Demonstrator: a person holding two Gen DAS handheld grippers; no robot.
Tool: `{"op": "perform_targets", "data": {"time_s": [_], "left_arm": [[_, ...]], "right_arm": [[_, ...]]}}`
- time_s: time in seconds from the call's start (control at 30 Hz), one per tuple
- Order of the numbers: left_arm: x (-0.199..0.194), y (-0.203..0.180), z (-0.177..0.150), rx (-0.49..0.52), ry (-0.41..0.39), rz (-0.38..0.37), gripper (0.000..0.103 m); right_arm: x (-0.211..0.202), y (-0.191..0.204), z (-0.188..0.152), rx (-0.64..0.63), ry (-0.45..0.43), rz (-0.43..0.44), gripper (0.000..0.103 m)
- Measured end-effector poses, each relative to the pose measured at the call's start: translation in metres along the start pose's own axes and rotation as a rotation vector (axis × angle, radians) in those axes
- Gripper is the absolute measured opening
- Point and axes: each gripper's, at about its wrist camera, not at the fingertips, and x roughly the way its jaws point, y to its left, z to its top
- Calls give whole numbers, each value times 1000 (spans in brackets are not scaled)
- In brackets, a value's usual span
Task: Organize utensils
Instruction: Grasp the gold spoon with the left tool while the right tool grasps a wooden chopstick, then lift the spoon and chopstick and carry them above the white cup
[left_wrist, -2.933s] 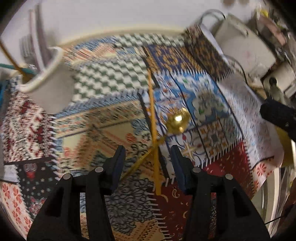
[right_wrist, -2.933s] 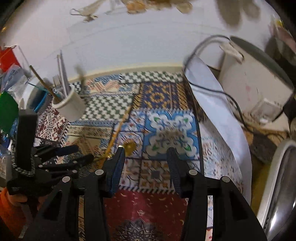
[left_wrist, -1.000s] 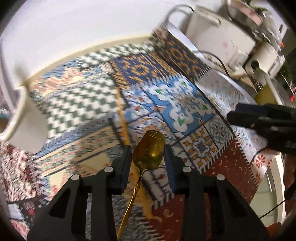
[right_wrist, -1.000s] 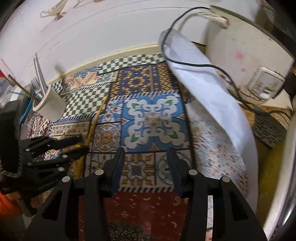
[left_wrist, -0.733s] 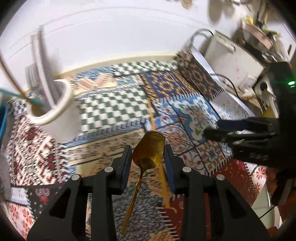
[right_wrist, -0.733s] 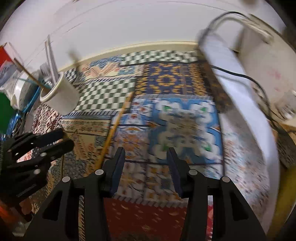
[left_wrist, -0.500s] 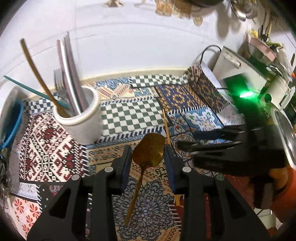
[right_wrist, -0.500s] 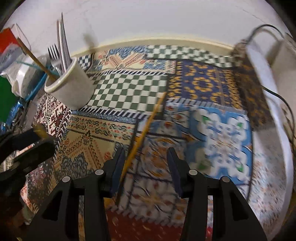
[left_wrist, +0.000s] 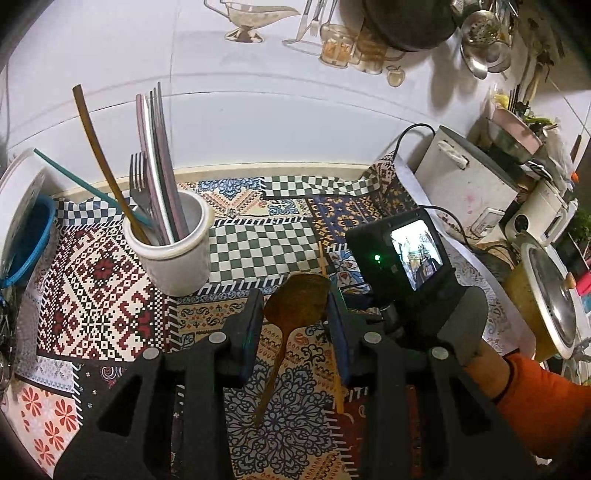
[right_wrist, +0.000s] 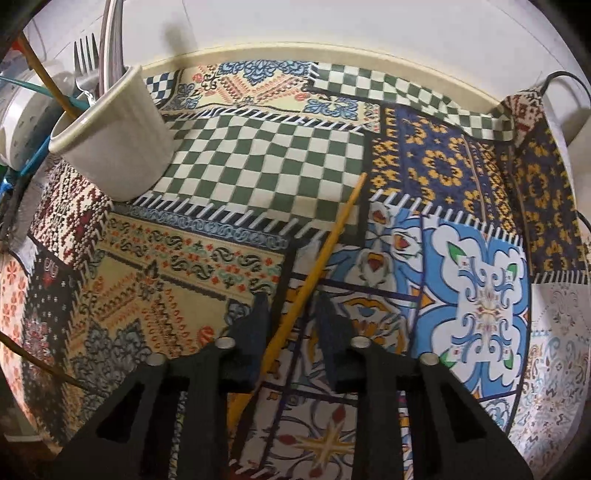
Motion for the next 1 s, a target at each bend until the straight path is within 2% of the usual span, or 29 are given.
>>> {"op": "perform_targets", "data": {"time_s": [0.2,0.43,0.5,0.83,1.0], "left_arm": [[-1,-6,3,6,-13,-17,34],[-1,-10,5,10,-22,-36,34],[0,-10,6,9,-21,-36,34],[-2,-5,5,-6,-22,-33,34],[-7,-5,5,-4,-37,-22,34]], "right_arm": [[-8,-31,-13,0,20,-7,6],[-7,-65,-13,55,61,17,6],[-5,-67,-6,70,61,36,6],[9,-55,23,43,81,4,7],[2,-48,15,40,62,15,6]]}}
